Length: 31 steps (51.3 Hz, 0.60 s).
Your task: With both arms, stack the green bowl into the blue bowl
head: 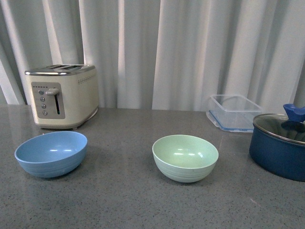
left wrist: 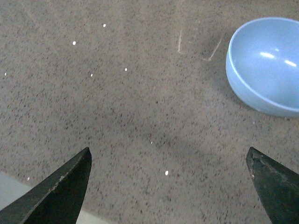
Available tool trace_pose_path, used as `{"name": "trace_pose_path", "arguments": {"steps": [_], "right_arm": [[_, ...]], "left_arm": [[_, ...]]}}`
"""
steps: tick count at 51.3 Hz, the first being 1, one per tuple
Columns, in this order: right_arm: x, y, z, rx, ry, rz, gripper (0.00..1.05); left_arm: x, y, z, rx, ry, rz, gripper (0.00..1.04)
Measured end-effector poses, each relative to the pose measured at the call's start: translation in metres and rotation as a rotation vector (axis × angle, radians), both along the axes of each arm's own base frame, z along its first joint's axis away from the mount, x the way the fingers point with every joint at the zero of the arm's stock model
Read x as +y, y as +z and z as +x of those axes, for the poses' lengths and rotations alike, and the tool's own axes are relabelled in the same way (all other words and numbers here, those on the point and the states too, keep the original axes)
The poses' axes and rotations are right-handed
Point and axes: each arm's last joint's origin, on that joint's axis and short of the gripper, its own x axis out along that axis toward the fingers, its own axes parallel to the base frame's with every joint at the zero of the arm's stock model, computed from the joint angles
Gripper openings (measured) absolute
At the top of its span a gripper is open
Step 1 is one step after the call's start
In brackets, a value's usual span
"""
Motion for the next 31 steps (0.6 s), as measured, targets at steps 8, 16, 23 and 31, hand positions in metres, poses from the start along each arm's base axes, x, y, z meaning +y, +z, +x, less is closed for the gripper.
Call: {"name": "trace_pose_path", "arguments": {"steps": [8,16,23,31], "right_arm": [[0.000,0.000,0.000,0.000,0.000,0.000,0.95],[0.000,0.000,0.000,0.000,0.000,0.000,0.95],[0.000,0.000,0.000,0.000,0.000,0.000,0.95],[0.000,0.000,0.000,0.000,0.000,0.000,0.95]], "left_arm": [[-0.002,0.002,0.038,0.019,-0.028,-0.008,0.98],[-0.004,-0.011,0.077,0.064,-0.041,-0.028,0.98],[-0.003,-0.019,0.111,0.064,-0.044,-0.037,0.98],[-0.003,-0.021,0.136,0.053,-0.049,-0.036,0.98]]}}
